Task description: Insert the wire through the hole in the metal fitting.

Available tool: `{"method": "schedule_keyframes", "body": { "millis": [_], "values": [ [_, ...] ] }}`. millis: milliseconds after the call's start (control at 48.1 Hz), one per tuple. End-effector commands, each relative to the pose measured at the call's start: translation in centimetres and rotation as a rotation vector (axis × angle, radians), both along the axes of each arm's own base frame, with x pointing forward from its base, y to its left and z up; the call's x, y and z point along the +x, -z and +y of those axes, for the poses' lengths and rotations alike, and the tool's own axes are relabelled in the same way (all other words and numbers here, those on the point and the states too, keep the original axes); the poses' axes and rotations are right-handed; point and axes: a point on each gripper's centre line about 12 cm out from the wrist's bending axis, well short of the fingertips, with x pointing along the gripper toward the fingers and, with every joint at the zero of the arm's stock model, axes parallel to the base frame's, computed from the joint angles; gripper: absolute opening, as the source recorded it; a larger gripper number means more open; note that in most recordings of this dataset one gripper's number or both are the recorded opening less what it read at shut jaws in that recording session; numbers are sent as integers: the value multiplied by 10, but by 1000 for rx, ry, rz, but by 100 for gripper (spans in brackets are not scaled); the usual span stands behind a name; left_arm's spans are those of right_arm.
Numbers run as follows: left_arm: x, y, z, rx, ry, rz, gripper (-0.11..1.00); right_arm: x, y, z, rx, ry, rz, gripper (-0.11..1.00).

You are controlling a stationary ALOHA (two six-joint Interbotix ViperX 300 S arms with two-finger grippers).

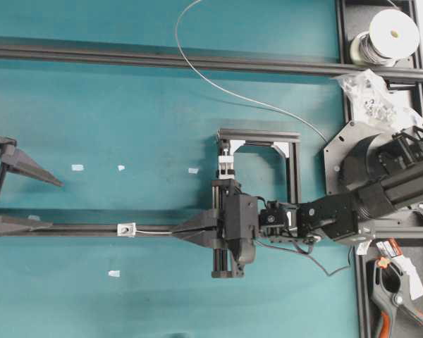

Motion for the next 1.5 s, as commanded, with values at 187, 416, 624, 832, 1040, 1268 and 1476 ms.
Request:
{"method": "schedule_keyframes", "body": {
  "millis": [187,416,624,832,1040,1268,1476],
  "values": [
    [3,-8,-1,-6,2,-33,75,13,-7,-3,6,24,-35,0],
    [3,-8,-1,-4,2,-33,75,25,-5,-8,2,49,-41,0],
    [5,-9,-2,-5,2,-36,75,39,-5,-8,-9,56,-78,0],
    [9,-7,-2,-5,2,-36,75,52,-3,-4,-12,66,-108,0],
    [11,-8,-3,-6,0,-39,75,61,-1,1,-9,65,-114,0],
    [22,-8,-6,-2,3,-12,75,63,-1,1,-9,67,-117,0],
    [32,-5,-9,-2,4,21,75,61,0,0,-11,67,-113,0]
  ]
}}
